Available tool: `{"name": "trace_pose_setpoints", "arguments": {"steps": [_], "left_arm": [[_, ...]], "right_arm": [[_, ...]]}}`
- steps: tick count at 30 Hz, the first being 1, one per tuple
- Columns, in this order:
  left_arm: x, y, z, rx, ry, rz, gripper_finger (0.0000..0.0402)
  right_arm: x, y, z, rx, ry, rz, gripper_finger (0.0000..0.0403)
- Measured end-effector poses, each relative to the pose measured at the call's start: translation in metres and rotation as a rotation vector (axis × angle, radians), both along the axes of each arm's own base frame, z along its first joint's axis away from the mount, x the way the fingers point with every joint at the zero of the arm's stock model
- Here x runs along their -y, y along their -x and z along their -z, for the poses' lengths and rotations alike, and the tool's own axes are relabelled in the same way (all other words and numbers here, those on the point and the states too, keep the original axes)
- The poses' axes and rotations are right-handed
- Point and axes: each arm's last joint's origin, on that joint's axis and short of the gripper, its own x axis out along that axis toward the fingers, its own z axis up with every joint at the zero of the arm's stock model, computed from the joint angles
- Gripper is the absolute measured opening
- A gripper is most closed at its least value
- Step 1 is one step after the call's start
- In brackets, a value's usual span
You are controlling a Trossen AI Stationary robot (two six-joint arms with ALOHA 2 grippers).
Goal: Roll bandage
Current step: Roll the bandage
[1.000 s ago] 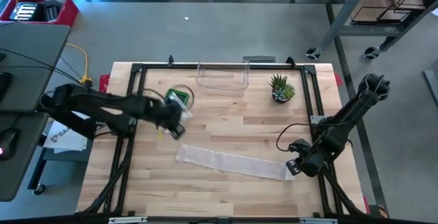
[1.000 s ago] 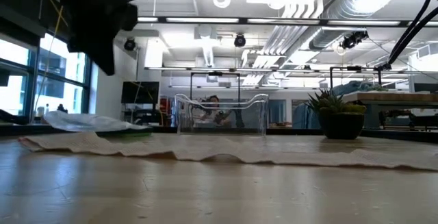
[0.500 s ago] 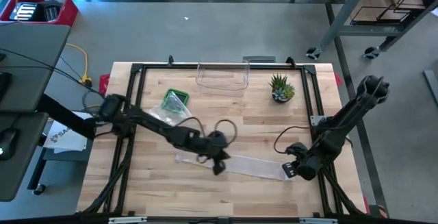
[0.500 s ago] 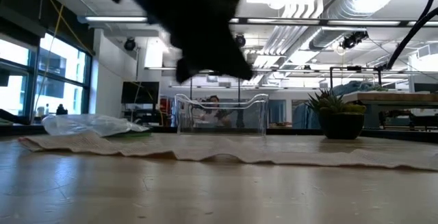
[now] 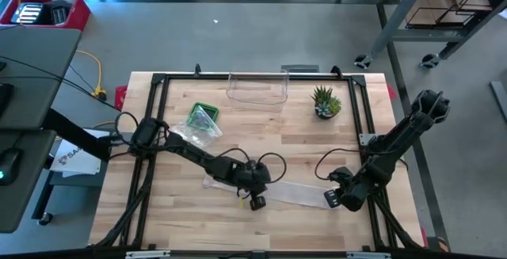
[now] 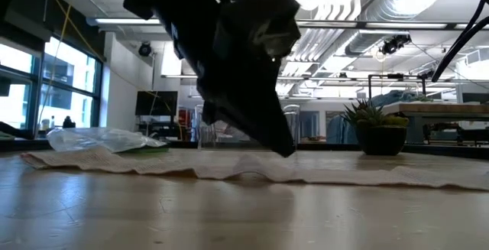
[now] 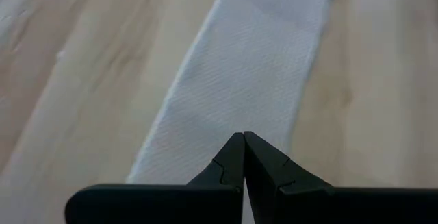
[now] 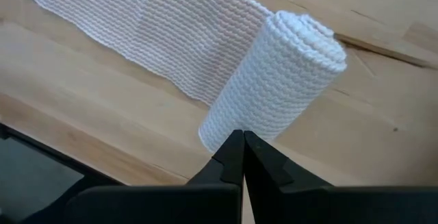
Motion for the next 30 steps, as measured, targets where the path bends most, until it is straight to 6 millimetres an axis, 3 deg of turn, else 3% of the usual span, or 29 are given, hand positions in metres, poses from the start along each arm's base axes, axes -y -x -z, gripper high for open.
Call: {"name": "trace_pose_setpoints", "arguments": {"steps": [5,13,23,30], "left_arm": [[0.008,-0.006,0.009,0.057,-0.003,0.022,0.0000],[-0.007,-0.014,0.024,0.040,0.032,0.000,0.0000],[-0.007,-0.010,0.025,-0.007,0.021,0.004,0.0000],[-0.010,-0.011,0.026,-0.011,0.018,-0.003,0.0000]], "right_arm": [[0.000,0.000,0.000,0.001,0.001,-0.004,0.0000],[0.000,0.000,0.000,0.000,-0.006,-0.004,0.0000],[0.002,-0.005,-0.001,0.024,-0.002,0.020,0.0000],[0.005,-0.018,0.006,0.053,0.022,0.026,0.0000]]}}
